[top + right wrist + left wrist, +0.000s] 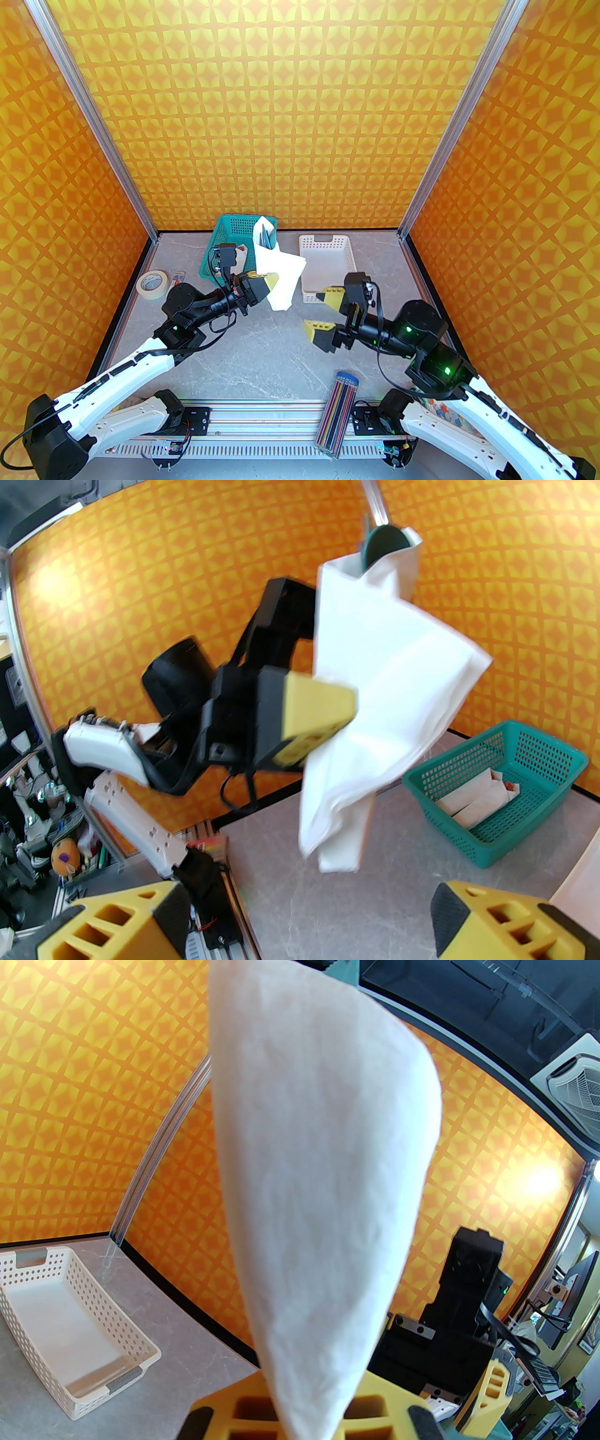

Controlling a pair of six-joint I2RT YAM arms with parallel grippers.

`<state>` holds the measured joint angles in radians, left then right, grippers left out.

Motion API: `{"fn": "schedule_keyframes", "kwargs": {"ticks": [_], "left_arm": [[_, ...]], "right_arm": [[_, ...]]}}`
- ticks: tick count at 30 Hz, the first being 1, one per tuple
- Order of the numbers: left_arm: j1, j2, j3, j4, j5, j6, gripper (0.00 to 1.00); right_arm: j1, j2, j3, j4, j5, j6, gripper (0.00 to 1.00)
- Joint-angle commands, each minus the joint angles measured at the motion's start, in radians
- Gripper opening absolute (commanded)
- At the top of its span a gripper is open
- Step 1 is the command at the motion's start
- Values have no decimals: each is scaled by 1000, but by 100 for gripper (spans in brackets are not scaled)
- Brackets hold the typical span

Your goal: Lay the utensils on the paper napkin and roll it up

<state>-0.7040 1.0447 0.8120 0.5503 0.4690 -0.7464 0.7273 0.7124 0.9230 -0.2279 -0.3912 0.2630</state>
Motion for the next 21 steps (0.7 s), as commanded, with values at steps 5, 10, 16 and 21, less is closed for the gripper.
{"fn": "schedule_keyframes", "kwargs": {"ticks": [5, 10, 16, 21], "left_arm": [[-3, -19, 15, 18, -12, 9, 0], [-12, -18, 14, 28, -13, 6, 0], [-17, -17, 14, 35, -10, 1, 0], [-17, -19, 16, 34, -8, -1, 0]], "right_arm": [[3, 147, 11, 189, -15, 178, 95], [3, 218, 11, 314, -42, 253, 93], [2, 246, 21, 297, -28, 242, 78], [1, 206, -7, 294, 10, 236, 68]]}}
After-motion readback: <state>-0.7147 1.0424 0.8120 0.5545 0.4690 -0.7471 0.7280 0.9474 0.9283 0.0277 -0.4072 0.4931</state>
